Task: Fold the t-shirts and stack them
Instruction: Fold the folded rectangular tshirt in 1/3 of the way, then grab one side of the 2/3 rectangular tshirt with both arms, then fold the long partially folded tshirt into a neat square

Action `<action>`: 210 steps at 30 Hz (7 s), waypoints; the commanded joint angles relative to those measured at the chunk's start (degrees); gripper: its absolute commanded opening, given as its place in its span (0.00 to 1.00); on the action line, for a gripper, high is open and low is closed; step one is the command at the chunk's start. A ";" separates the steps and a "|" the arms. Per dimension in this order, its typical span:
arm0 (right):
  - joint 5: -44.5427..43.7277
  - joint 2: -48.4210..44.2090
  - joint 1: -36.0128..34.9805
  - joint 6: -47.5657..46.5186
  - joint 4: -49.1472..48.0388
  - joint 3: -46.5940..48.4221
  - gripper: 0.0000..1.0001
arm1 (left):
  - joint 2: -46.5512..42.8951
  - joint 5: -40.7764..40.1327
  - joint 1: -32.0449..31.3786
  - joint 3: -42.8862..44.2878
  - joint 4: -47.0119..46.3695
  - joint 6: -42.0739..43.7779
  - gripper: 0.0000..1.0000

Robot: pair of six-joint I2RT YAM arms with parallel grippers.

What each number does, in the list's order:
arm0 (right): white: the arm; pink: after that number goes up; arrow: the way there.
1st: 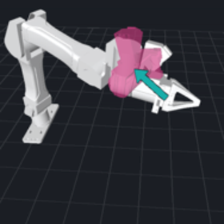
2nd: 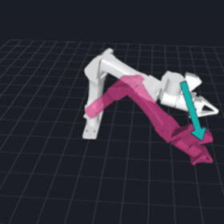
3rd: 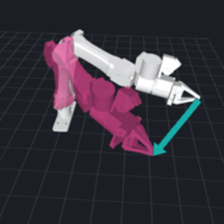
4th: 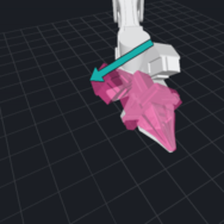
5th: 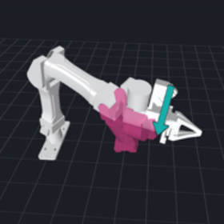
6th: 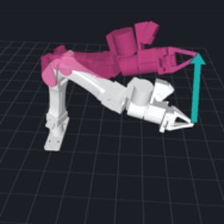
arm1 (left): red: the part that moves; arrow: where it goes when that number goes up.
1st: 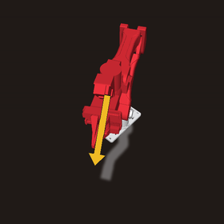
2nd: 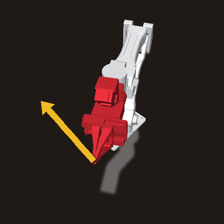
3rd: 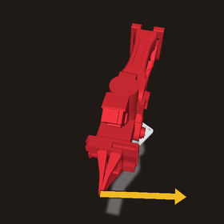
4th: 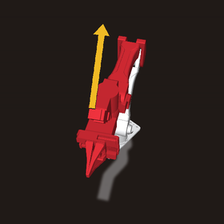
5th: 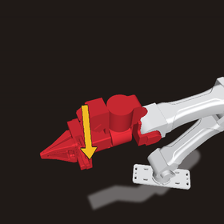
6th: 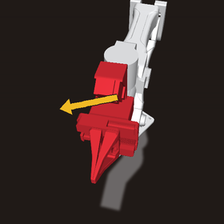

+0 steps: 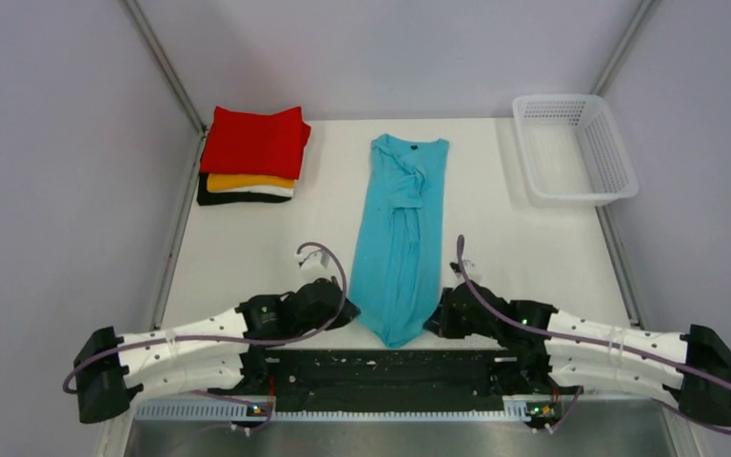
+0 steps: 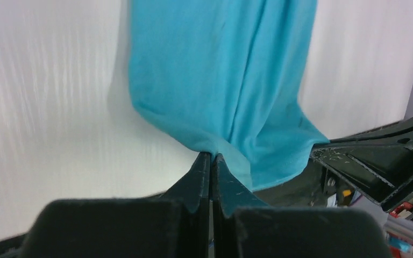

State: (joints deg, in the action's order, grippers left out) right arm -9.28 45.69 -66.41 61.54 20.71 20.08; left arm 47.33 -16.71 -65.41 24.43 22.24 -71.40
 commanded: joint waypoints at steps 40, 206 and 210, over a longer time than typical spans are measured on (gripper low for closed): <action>22.17 50.89 50.26 -30.26 -26.60 34.09 0.00 | 65.99 23.60 41.25 59.90 -3.69 32.56 0.02; 32.14 46.84 61.53 -36.36 -26.03 34.67 0.25 | 70.23 13.28 39.25 73.71 2.99 39.49 0.35; 31.57 48.32 61.53 -36.46 -24.07 38.77 0.84 | 70.42 18.15 40.11 75.23 4.35 40.10 0.93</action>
State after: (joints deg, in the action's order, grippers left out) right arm 23.07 94.06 -5.76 26.89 -0.86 53.69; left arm 118.26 -2.39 -26.57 96.57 25.71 -32.14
